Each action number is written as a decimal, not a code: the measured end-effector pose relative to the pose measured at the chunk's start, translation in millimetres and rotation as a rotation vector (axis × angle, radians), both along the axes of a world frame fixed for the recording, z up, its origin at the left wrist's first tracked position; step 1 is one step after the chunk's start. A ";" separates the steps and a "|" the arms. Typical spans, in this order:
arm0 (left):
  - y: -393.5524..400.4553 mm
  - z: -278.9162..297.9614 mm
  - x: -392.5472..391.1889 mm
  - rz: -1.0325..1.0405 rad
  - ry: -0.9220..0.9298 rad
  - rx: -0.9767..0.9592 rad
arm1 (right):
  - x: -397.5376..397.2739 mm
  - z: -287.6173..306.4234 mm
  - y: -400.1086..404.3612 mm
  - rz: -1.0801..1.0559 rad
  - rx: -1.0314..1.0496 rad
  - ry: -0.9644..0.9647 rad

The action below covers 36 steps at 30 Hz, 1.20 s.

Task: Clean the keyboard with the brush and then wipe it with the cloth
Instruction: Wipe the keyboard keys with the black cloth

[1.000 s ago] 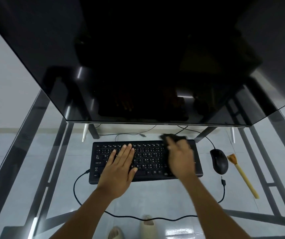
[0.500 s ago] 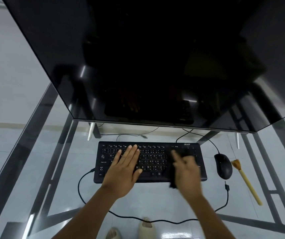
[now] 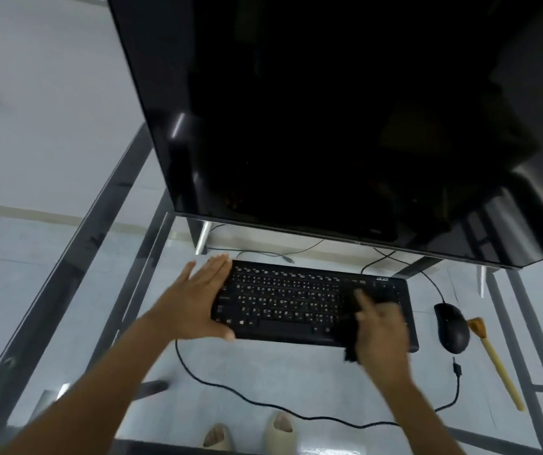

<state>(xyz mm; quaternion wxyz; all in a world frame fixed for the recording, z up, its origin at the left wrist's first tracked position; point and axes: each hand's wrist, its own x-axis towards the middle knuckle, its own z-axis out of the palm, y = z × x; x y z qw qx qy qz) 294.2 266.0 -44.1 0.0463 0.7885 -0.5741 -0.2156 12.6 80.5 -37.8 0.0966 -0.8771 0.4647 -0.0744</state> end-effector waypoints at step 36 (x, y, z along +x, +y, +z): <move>15.1 -26.1 19.6 0.012 0.286 -0.254 | 158.2 -1.4 129.1 0.537 0.227 -0.040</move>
